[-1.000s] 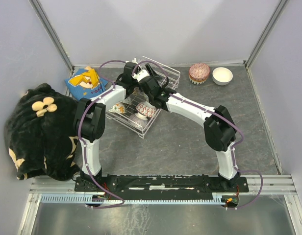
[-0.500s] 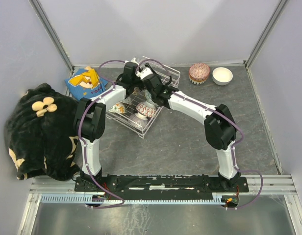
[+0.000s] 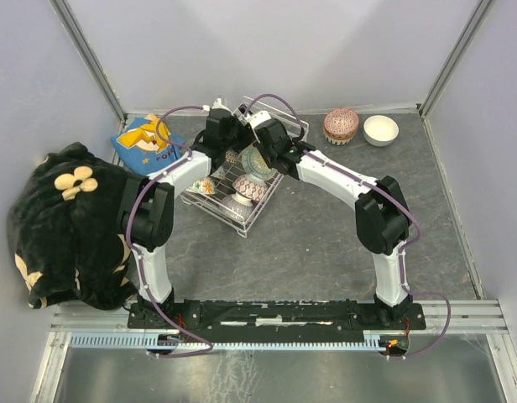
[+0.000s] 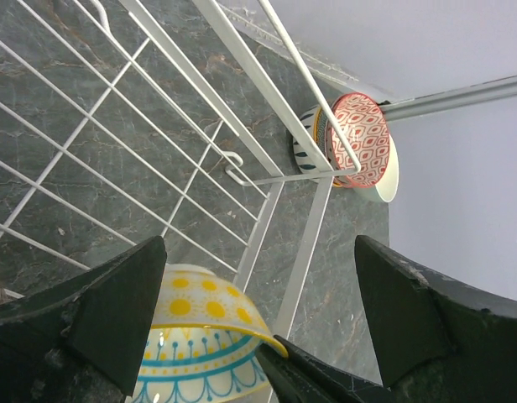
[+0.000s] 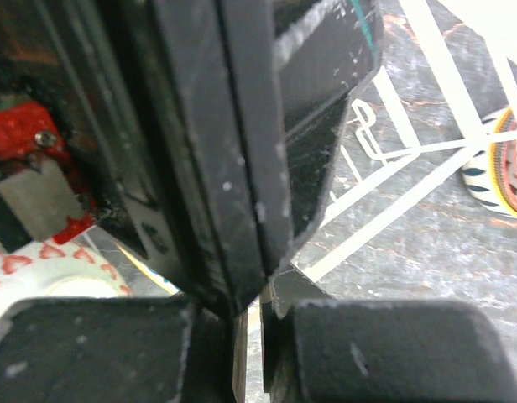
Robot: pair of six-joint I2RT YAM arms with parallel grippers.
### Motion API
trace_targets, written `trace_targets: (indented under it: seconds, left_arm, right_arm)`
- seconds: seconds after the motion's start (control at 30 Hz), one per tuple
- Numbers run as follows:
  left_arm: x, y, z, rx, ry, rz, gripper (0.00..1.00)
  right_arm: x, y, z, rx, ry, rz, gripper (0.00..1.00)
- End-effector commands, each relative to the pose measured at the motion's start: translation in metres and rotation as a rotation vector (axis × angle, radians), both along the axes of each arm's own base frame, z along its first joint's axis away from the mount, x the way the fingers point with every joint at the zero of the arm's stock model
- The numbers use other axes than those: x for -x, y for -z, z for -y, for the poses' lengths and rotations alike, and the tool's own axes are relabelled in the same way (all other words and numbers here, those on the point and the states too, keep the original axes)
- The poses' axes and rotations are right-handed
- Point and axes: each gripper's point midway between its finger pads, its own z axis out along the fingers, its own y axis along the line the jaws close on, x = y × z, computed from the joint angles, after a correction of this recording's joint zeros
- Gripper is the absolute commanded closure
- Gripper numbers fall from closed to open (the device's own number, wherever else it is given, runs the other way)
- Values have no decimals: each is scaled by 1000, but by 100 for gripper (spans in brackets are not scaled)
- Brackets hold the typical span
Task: Unload the bowls from the dish rack
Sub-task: Pick up the bowl from the dish rack.
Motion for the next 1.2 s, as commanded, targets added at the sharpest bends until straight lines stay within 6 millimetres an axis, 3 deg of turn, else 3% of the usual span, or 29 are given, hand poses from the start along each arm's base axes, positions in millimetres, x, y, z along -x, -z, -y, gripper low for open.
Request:
trace_targets:
  seconds: [0.0,0.7,0.97,1.17]
  left_arm:
    - [23,-85,15,127,73,147,1]
    - [30,-143,-18,148,-74,308,1]
    - [32,-140,-17,150,-64,303,1]
    - [36,-141,-22,135,-75,312,1]
  right_arm:
    - [-23,6,39,-124,138,-36,99]
    - [-48,-10,76,-199,244,8,99]
    - [-50,-10,77,-227,241,8,99]
    - [-60,-25,68,-307,224,21,99]
